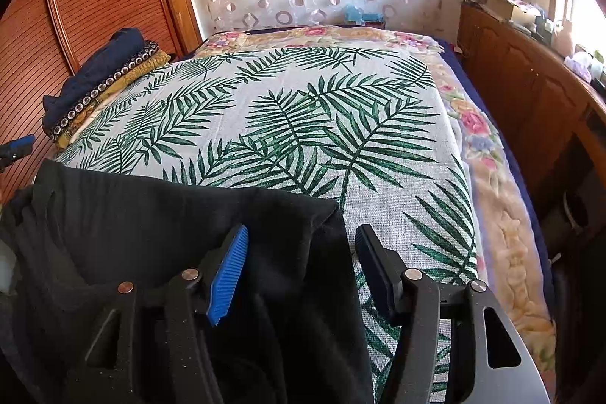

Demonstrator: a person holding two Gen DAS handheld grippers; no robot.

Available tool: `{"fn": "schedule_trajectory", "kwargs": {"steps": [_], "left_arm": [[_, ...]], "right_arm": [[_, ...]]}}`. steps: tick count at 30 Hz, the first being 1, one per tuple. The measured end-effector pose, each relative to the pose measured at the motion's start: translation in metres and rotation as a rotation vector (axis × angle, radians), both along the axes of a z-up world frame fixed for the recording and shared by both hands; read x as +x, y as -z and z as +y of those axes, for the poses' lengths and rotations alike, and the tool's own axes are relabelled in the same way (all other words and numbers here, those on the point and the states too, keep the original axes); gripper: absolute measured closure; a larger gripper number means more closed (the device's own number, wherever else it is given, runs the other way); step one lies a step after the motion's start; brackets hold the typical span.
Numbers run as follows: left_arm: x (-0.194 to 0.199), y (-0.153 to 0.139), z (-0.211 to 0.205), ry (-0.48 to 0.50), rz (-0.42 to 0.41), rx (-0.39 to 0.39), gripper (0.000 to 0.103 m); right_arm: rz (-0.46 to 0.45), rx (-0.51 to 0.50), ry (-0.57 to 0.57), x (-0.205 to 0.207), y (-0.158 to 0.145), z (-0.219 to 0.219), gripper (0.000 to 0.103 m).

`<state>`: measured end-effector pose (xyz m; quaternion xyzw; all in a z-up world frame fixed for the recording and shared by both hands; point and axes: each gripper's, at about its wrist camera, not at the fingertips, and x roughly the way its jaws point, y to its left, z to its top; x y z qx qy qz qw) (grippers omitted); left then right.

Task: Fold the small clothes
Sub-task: 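Lift the gripped hem with both tools and raise it toward the collar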

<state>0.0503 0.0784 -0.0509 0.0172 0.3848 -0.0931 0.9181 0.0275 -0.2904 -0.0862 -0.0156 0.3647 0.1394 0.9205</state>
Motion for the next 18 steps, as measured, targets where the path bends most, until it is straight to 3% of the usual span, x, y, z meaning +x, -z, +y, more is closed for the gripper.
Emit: {"fn": "schedule_trajectory", "kwargs": {"steps": [7, 18], "left_arm": [[0.005, 0.031, 0.004, 0.003, 0.095, 0.000, 0.022], [-0.002, 0.045, 0.005, 0.019, 0.131, -0.028, 0.023]], "right_arm": [[-0.005, -0.005, 0.003, 0.005, 0.006, 0.000, 0.042], [-0.006, -0.011, 0.004, 0.007, 0.008, 0.002, 0.041]]}}
